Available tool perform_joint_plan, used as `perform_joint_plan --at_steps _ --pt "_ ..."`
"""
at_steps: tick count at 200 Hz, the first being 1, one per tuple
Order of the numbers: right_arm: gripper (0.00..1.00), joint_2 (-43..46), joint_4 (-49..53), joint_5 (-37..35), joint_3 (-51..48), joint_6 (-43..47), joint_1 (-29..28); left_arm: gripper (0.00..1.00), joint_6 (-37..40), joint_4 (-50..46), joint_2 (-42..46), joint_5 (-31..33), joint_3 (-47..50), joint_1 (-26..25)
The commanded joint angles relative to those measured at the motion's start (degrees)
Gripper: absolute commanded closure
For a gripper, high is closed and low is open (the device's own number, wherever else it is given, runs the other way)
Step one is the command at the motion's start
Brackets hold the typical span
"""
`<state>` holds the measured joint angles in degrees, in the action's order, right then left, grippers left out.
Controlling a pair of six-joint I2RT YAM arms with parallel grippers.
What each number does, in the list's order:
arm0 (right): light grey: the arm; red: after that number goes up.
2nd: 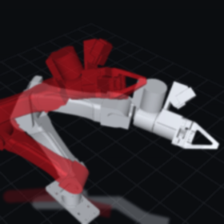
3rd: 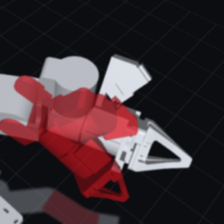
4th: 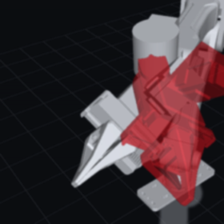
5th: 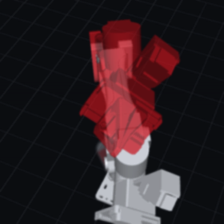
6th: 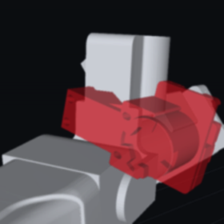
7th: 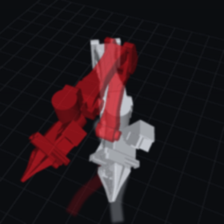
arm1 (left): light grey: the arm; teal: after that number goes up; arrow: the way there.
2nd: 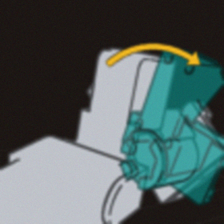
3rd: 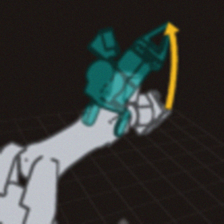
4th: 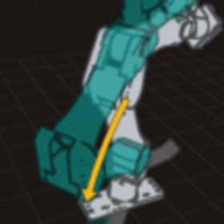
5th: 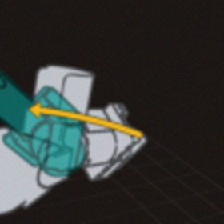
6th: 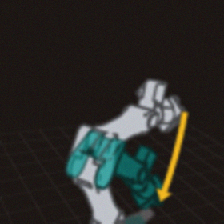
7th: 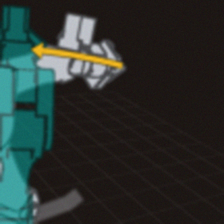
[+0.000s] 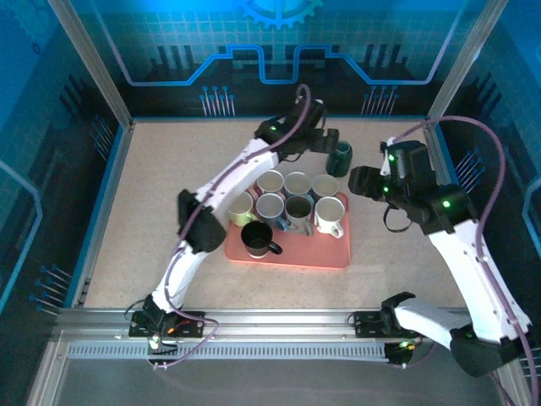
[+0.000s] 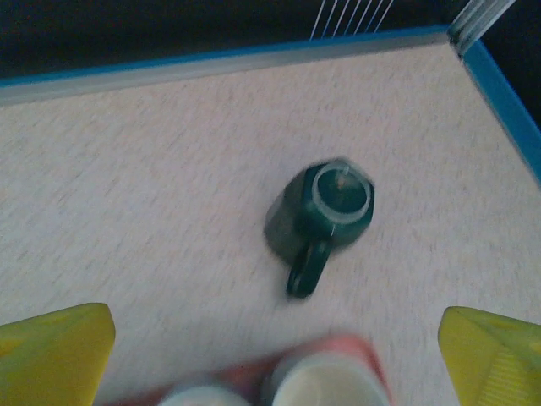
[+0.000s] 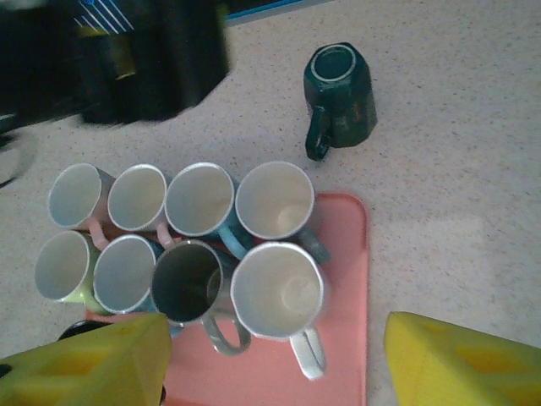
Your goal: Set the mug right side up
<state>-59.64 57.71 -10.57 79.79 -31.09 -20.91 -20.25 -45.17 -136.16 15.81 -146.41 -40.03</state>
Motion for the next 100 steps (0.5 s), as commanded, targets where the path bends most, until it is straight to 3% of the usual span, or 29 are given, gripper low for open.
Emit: perform_joint_plan --at_steps 1,28,47,100 --pt "0.31 1.7 8.1 -2.9 2.1 0.8 1.0 0.01 3.0 7.0 -8.7 4.3 -6.5 -1.5" --pt "0.3 4.3 13.8 -5.1 1.8 2.6 1.0 0.01 10.9 33.2 -12.7 7.5 1.0 -3.1" --pt "0.3 5.8 16.0 -5.7 1.1 3.4 1.1 0.01 15.3 35.4 -20.0 9.0 -8.0 -3.7" --pt "0.29 8.1 15.0 -4.6 -2.5 2.1 1.1 0.01 15.1 36.6 -22.5 7.8 -6.6 -3.7"
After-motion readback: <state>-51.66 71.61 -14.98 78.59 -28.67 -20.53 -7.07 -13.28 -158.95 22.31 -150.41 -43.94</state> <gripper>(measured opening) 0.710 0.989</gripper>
